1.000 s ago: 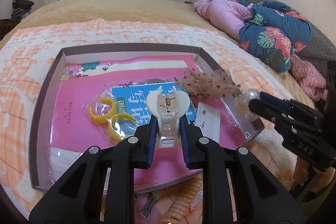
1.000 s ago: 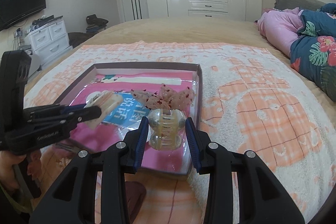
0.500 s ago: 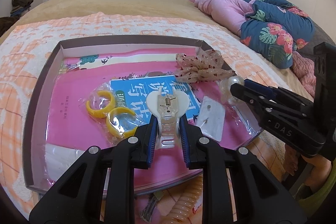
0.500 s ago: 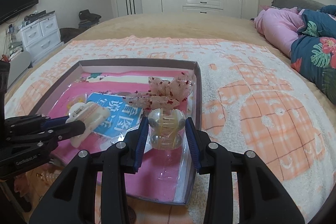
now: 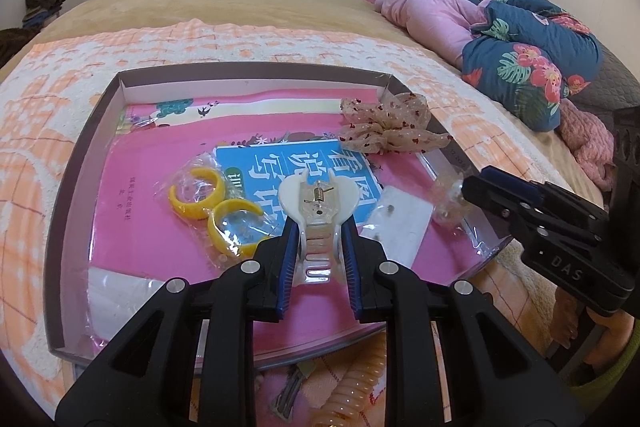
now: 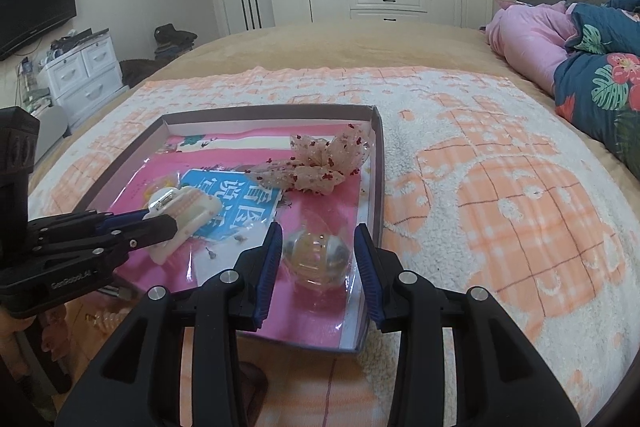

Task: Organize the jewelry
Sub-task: 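Open left tool to drop claw clip while right tool releases clear clip, then withdraw both open tools from the box toward the remaining accessories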

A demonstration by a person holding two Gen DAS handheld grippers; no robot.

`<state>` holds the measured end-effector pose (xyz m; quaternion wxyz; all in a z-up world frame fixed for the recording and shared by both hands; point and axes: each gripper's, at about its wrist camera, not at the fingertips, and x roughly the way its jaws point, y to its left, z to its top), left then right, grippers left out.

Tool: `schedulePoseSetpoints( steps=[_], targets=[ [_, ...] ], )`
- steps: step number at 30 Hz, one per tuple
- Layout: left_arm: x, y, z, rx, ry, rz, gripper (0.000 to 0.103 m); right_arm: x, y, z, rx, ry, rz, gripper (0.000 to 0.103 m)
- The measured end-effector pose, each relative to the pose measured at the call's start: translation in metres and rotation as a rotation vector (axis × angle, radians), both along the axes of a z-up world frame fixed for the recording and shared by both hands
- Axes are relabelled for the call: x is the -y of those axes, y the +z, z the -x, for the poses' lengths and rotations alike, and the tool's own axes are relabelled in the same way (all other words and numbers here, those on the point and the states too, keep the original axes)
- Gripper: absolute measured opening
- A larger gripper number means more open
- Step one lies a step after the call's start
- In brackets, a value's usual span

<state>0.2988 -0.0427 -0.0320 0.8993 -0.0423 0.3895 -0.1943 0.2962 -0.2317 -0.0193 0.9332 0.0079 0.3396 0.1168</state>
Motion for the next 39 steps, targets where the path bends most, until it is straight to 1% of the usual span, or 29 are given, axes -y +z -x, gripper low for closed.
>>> schedulePoseSetpoints(
  steps=[2,4,7,9,12,15,16,18,19,21,23,25,27,30,32,34,36,39],
  targets=[
    [-0.002,0.002,0.001,0.0,0.007,0.003,0.017,0.0,0.002,0.004,0.002,0.004,-0.004,0.039],
    [-0.005,0.004,0.002,0.001,0.014,0.007,0.023,0.001,0.003,0.008,0.003,0.007,-0.007,0.04],
    [-0.009,0.01,0.005,0.011,0.024,0.016,0.029,0.002,0.005,0.015,0.005,0.011,-0.011,0.043],
    [-0.011,0.013,0.007,0.018,0.029,0.017,0.029,0.003,0.005,0.019,0.006,0.01,-0.012,0.044],
    [-0.014,0.018,0.012,0.03,0.037,0.02,0.036,0.005,0.007,0.025,0.006,0.01,-0.023,0.045],
    [-0.019,0.024,0.017,0.042,0.047,0.025,0.038,0.007,0.01,0.031,0.01,0.012,-0.031,0.047],
    [-0.021,0.026,0.019,0.046,0.052,0.03,0.041,0.008,0.011,0.034,0.012,0.014,-0.034,0.048],
    [-0.025,0.03,0.022,0.054,0.063,0.035,0.044,0.008,0.013,0.037,0.017,0.018,-0.037,0.049],
    [-0.026,0.032,0.024,0.057,0.068,0.036,0.048,0.008,0.015,0.039,0.02,0.019,-0.04,0.049],
    [-0.03,0.035,0.028,0.063,0.078,0.039,0.051,0.008,0.017,0.043,0.026,0.022,-0.043,0.051],
    [-0.035,0.038,0.032,0.068,0.091,0.039,0.054,0.007,0.019,0.047,0.028,0.028,-0.048,0.053],
    [-0.038,0.041,0.037,0.073,0.101,0.04,0.06,0.006,0.022,0.051,0.031,0.032,-0.054,0.057],
    [-0.041,0.043,0.04,0.079,0.108,0.037,0.063,0.005,0.024,0.054,0.034,0.038,-0.061,0.059],
    [-0.043,0.044,0.048,0.084,0.116,0.023,0.065,0.001,0.027,0.061,0.04,0.054,-0.058,0.061],
    [-0.044,0.043,0.052,0.082,0.117,0.017,0.067,0.0,0.029,0.064,0.046,0.061,-0.06,0.065],
    [-0.044,0.043,0.056,0.084,0.12,0.006,0.072,-0.002,0.031,0.069,0.05,0.069,-0.062,0.068],
    [-0.045,0.043,0.06,0.085,0.124,0.002,0.072,-0.004,0.033,0.073,0.053,0.075,-0.063,0.069],
    [-0.045,0.044,0.066,0.091,0.129,-0.005,0.077,-0.007,0.033,0.077,0.052,0.087,-0.061,0.07]
  ],
)
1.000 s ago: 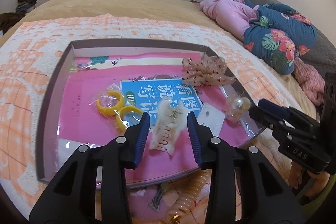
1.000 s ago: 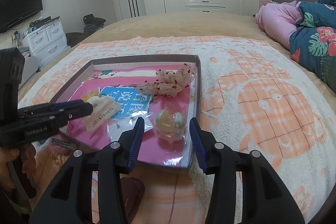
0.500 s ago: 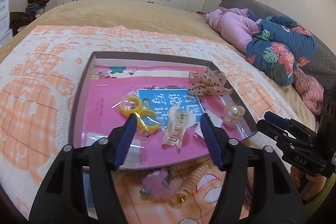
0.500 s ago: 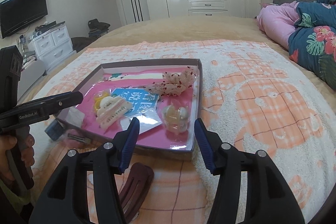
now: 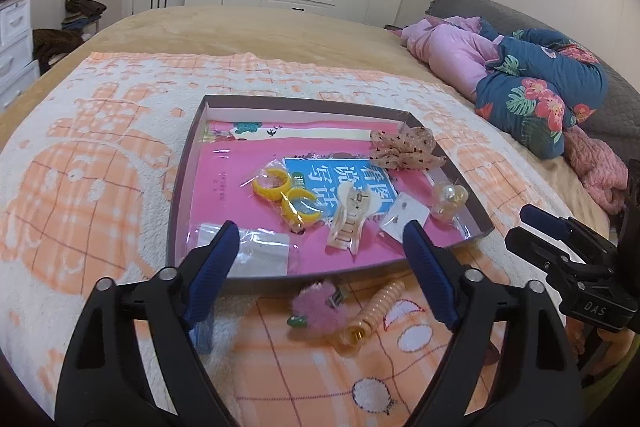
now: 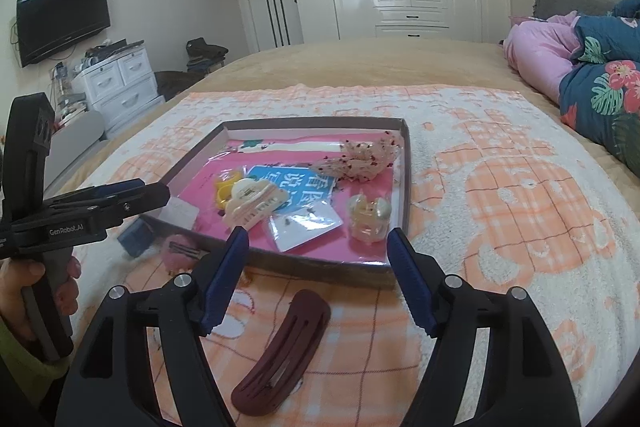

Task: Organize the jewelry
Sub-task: 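Withdraw both open tools from the box toward the remaining accessories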

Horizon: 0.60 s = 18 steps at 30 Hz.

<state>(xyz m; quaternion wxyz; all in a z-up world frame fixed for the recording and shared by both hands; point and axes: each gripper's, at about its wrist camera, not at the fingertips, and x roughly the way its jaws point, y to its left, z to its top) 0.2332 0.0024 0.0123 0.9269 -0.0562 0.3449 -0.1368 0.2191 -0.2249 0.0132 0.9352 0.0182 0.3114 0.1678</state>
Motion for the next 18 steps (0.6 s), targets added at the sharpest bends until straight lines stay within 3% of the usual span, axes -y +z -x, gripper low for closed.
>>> schedulePoseSetpoints(
  steps=[7,18],
  targets=[
    [-0.007,0.002,0.014,0.01,0.022,-0.008,0.083,-0.006,0.002,0.01,0.004,0.022,0.0,0.073],
    [-0.022,0.003,0.03,0.013,0.057,-0.009,0.084,-0.024,0.004,0.024,0.009,0.071,0.013,0.073]
  ],
)
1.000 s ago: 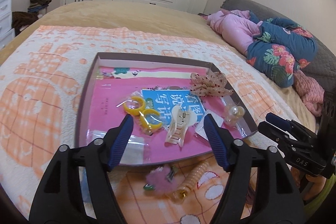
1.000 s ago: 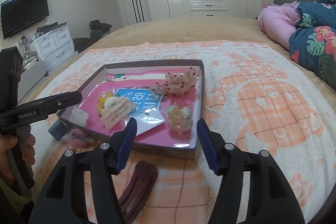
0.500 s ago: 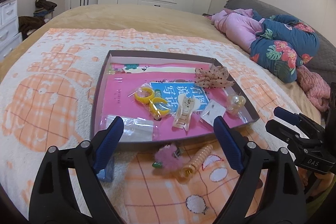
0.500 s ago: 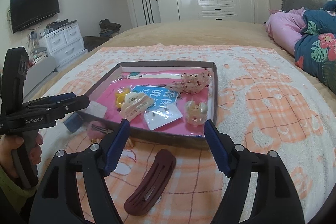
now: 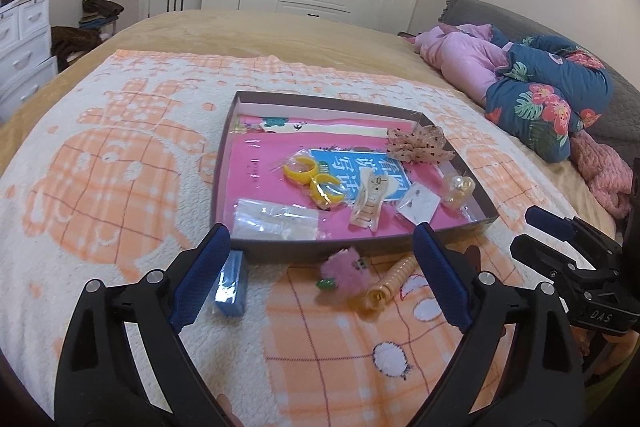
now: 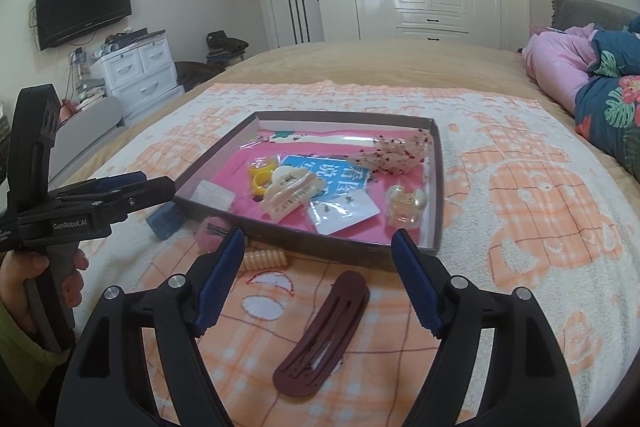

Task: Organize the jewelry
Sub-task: 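Withdraw both open tools from the box toward the remaining accessories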

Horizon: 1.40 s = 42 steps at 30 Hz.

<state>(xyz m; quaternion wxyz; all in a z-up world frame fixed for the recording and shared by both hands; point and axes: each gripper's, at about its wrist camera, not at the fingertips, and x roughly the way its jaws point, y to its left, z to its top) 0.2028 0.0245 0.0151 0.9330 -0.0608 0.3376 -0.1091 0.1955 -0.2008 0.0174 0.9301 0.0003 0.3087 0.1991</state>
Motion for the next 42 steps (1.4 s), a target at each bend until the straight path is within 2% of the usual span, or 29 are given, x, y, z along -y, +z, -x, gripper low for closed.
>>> schedulePoseSetpoints(
  steps=[17,20,29,31,42],
  targets=[
    [-0.028,-0.004,0.02,-0.007,0.063,-0.023,0.084,-0.027,-0.001,0.009,-0.008,0.063,0.011,0.074],
    [-0.032,-0.005,0.022,-0.007,0.071,-0.027,0.088,-0.031,-0.003,0.009,-0.014,0.074,0.014,0.074],
    [-0.047,-0.006,0.028,-0.01,0.1,-0.033,0.088,-0.048,-0.01,0.011,-0.03,0.108,0.031,0.074],
    [-0.049,-0.006,0.029,-0.01,0.106,-0.036,0.091,-0.052,-0.012,0.011,-0.036,0.117,0.034,0.074],
    [-0.059,-0.017,0.022,-0.031,0.14,-0.056,0.091,-0.069,-0.022,0.008,-0.055,0.147,0.055,0.076]
  ],
)
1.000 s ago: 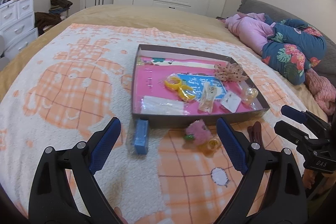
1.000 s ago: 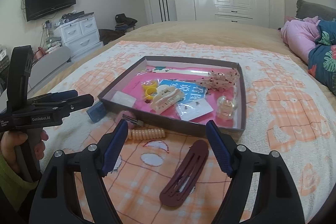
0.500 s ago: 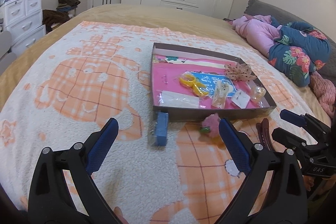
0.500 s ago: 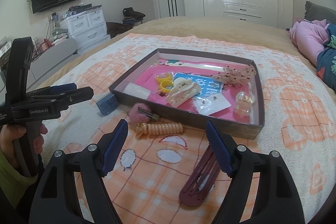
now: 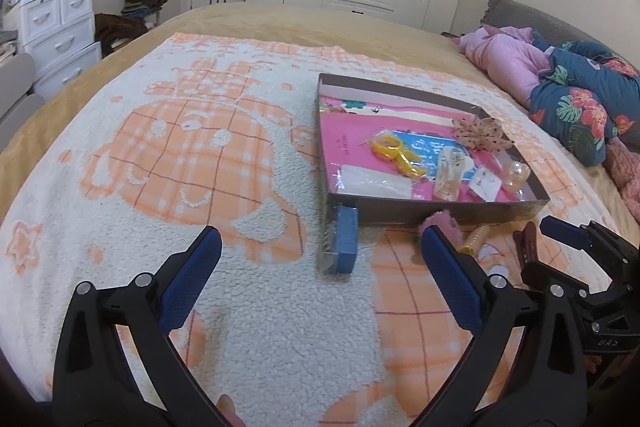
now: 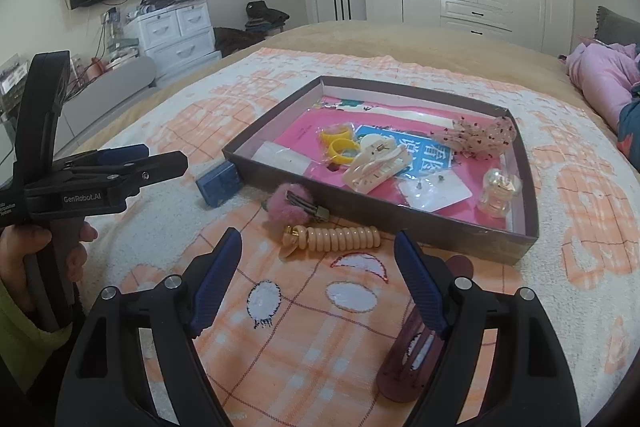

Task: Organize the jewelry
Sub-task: 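Withdraw both open tools from the box toward the remaining accessories, then grasp small blue box with left tool while right tool grasps peach coiled hair tie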

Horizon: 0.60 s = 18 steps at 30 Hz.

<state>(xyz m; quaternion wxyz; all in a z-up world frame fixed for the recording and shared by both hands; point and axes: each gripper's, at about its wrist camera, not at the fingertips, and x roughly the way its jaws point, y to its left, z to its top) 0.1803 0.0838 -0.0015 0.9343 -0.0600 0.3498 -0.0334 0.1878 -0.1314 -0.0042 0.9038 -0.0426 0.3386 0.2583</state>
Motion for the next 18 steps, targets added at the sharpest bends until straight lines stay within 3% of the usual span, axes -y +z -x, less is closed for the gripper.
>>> schedulePoseSetpoints(
  steps=[18],
  targets=[
    [-0.005,-0.021,-0.019,-0.053,-0.004,0.0,0.091,-0.016,-0.032,-0.034,-0.106,0.014,0.047,0.076]
  ],
)
